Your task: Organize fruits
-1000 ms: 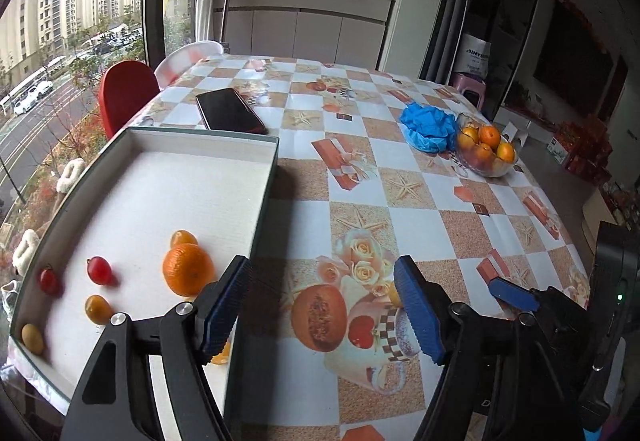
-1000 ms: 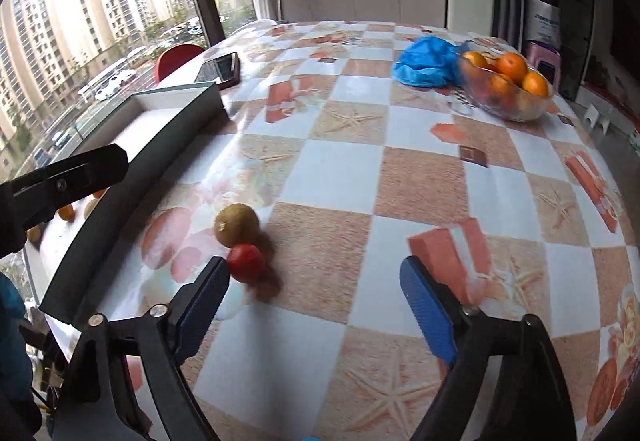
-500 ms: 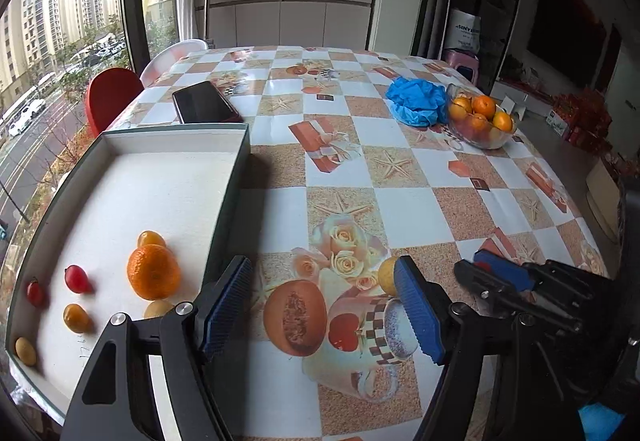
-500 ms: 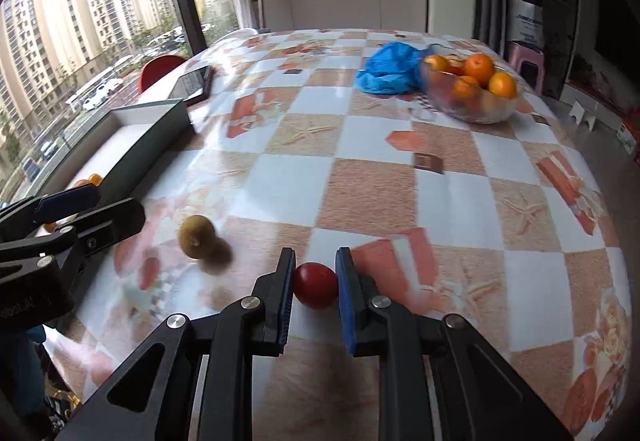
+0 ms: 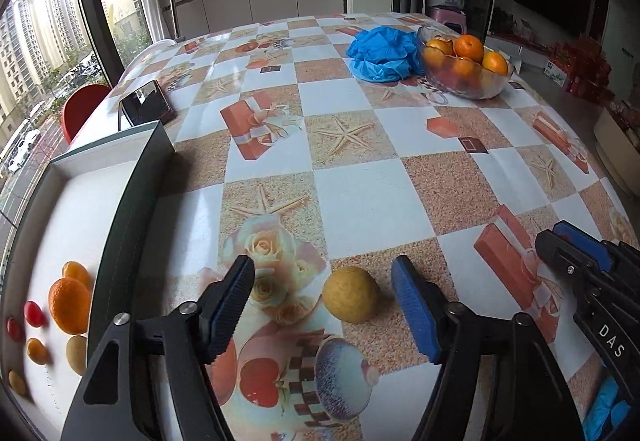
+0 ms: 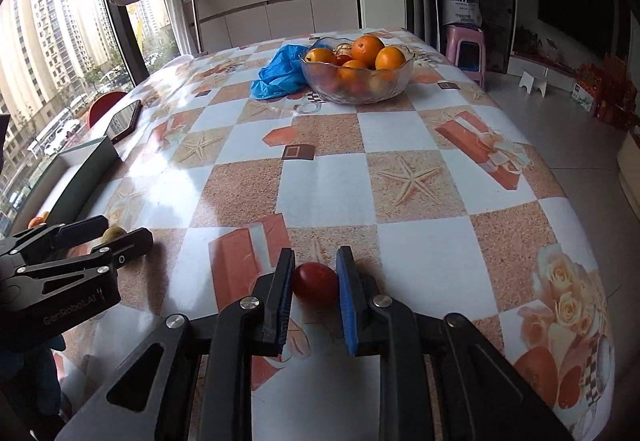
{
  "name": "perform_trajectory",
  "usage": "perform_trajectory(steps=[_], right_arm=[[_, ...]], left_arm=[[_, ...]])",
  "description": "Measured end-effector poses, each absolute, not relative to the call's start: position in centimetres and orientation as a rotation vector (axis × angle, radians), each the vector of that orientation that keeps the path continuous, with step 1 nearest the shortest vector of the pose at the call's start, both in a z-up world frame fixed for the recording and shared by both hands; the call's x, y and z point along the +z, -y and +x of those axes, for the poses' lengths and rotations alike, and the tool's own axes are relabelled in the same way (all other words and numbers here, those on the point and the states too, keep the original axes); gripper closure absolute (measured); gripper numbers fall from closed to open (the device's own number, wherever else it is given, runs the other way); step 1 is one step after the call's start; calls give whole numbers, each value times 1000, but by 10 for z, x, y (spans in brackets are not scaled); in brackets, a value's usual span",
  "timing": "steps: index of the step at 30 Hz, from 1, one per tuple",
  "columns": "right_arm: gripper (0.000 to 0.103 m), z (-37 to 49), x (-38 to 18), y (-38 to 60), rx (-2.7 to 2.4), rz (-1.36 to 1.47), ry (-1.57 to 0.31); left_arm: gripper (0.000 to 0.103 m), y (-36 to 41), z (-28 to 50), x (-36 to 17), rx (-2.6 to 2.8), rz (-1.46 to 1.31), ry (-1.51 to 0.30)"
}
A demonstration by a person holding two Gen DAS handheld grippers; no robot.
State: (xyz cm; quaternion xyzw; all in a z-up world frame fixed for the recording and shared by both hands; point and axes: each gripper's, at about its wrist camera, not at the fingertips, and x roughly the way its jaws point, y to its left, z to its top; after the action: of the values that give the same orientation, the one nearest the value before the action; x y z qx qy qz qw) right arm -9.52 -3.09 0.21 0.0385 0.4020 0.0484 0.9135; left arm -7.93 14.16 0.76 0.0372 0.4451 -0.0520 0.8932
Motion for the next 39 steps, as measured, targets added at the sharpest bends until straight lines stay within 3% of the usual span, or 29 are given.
perform_trajectory(steps=[1,2,3,27,36,39], right_arm=[[80,-95,2,30,98,75,-828],[80,-95,2,29,96,71,-828],[80,-95,2,29,95,68,-828],[80,-96,2,27,90,55,-828],[79,-96,2,19,61,-11,-832],[75,-96,2,14,38,-50,-831]], left_arm=[[54,-141,-81,8,-123,65,-921],[69,-139,-83,9,-127,74,-919],[74,-136,-84,10,-131,87,-920],[74,-159,-107,17,-157,-25,-920],[74,-154,-107,7,-82,60,-886],[74,-148,-108,7,-63,104,-862]])
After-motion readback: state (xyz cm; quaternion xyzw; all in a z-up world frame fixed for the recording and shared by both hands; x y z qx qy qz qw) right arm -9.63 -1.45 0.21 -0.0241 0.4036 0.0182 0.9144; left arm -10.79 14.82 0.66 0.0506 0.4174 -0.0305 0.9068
